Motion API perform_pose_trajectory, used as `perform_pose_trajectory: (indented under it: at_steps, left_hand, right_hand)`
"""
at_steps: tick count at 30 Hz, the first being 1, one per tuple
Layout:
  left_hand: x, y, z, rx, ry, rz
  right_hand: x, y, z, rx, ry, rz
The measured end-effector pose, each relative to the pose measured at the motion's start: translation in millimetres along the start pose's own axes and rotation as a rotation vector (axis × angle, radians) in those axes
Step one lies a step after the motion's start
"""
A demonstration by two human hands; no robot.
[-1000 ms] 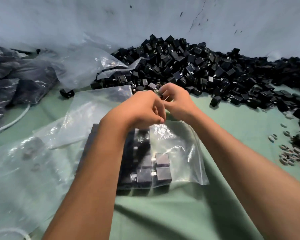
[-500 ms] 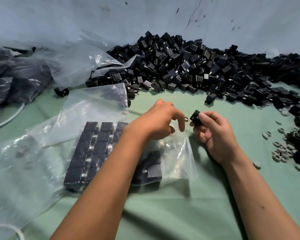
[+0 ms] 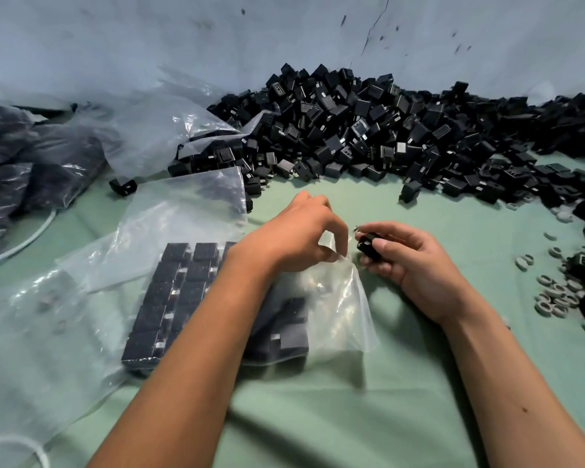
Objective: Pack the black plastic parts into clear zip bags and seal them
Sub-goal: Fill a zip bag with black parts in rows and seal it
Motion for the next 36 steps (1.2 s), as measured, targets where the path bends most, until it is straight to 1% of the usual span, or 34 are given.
perform_pose_trajectory:
  at_steps: [2,4,8,10,11,12,14,15,16,19,20,23,25,29,36]
  left_hand:
    - [1,4,8,-0.037,0.007,-0.010]
    - [-1,8,16,-0.082,0.027,-0.030]
    - [-3,13,25,-0.143,0.078,-0.068]
    - [-5,15,27,-0.157,0.102,-0.079]
    - [-5,15,28,-0.163,0.111,-0.085]
    - [-6,15,29,-0.169,0.113,-0.091]
    - [-8,16,30,-0.188,0.106,-0.104]
    - [-8,17,31,-0.196,0.104,-0.112]
    - [-8,17,31,-0.203,0.108,-0.119]
    - [-6,17,30,-0.200,0.122,-0.127]
    - [-4,17,28,-0.188,0.125,-0.126]
    - [2,17,28,-0.150,0.146,-0.095]
    - [12,20,33,-0.161,0.188,-0.052]
    - [42,30,42,-0.224,0.247,0.049]
    - [92,48,43,-0.265,0.306,0.219]
  right_hand:
    - [-1,4,-2,0.068,-0.059,-0.050]
    - [0,8,-6,0.134,-0.027,-0.077]
    - [-3,8,-26,0.326,0.294,-0.148]
    - [-5,6,-43,0.390,0.368,-0.133]
    - [-5,4,-50,0.370,0.386,-0.100]
    - [-5,2,-54,0.311,0.419,-0.057]
    - [-3,0,-55,0.139,0.548,0.019]
    - [-2,-1,-56,0.081,0.606,0.038]
    - [-3,-1,-57,0.068,0.629,0.043]
    - [-8,-2,-67,0.168,0.575,0.004]
    - [-9,-2,-69,0.178,0.566,-0.015]
    - [-7,-2,-65,0.094,0.604,-0.030]
    - [-5,-3,-63,0.042,0.660,-0.037]
    - [-10,-6,-66,0.040,0.659,-0.070]
    - [-17,-7,-72,0.190,0.624,-0.068]
Point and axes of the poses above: each hand's wrist, its own y-axis away from the middle knuckle, its own z-axis out of the back of the hand, x = y × z, the point moved 7 cm from there along -y, towards the middle knuckle, and after that the axes turned 14 degrees about x, right-handed, at the moved point
